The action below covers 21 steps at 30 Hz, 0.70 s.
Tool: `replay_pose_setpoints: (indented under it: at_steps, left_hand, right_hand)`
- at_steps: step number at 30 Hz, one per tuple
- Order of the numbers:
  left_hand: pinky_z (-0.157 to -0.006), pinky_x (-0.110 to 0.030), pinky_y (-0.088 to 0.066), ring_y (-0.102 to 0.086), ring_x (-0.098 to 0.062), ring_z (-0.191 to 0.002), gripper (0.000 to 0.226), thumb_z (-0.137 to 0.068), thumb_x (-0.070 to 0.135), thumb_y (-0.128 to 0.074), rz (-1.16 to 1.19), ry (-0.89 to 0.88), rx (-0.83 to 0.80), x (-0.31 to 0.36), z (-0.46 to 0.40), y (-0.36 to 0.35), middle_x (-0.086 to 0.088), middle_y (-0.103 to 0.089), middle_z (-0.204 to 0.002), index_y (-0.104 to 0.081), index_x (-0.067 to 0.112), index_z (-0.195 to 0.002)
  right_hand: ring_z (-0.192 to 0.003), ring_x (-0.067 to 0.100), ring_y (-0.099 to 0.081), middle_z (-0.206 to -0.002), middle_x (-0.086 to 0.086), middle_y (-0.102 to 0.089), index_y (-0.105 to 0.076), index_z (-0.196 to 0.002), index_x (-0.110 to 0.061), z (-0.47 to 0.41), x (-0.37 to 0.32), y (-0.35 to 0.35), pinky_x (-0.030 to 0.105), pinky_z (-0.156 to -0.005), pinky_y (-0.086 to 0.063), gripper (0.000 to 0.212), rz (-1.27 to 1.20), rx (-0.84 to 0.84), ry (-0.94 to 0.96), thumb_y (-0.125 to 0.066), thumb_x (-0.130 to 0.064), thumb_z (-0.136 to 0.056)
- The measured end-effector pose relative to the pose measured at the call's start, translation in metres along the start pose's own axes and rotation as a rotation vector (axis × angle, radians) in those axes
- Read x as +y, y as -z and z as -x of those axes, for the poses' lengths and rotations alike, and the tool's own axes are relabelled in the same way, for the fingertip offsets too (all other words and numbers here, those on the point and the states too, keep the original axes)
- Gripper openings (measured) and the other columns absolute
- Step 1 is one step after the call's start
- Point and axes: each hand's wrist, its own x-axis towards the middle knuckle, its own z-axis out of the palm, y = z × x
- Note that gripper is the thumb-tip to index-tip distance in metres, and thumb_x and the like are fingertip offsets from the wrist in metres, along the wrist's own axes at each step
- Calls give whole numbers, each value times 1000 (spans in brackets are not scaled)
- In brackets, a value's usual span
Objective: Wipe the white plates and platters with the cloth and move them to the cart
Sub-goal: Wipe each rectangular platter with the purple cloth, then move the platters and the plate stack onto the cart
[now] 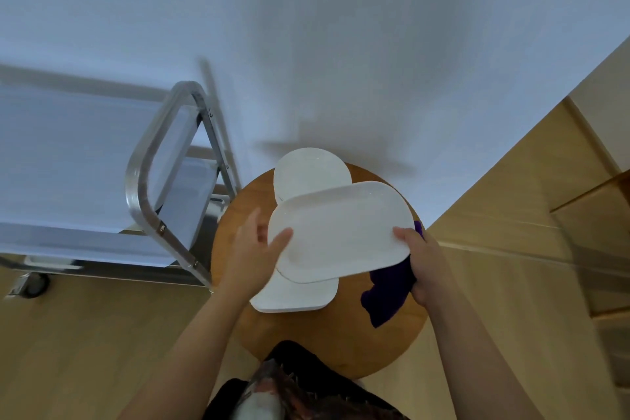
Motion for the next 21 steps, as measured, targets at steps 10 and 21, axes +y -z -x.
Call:
replay_pose_setpoints:
  at_steps: [10,21]
  left_hand:
    - [-62,-25,-57,-66,-17,-88,12,-92,13,-57,432,249,-76,-36,-9,16,4,-69,-96,-64,22,-96]
    - [-70,-35,-53,-61,-30,-99,28,-93,8,-55,239,496,-72,-113,-36,-12,-15,-62,-114,-59,-1,-119]
  right_hand:
    - [-77,18,-65,-82,-2,-69,-64,-86,-24,2,37,-4,25,-57,-50,8,322,30,106,-62,-32,-88]
    - [-86,10,-56,-89,-13,-59,-53,-85,-33,-30,100,0,29,-72,-43,10,595,188,164,-56,-26,-90]
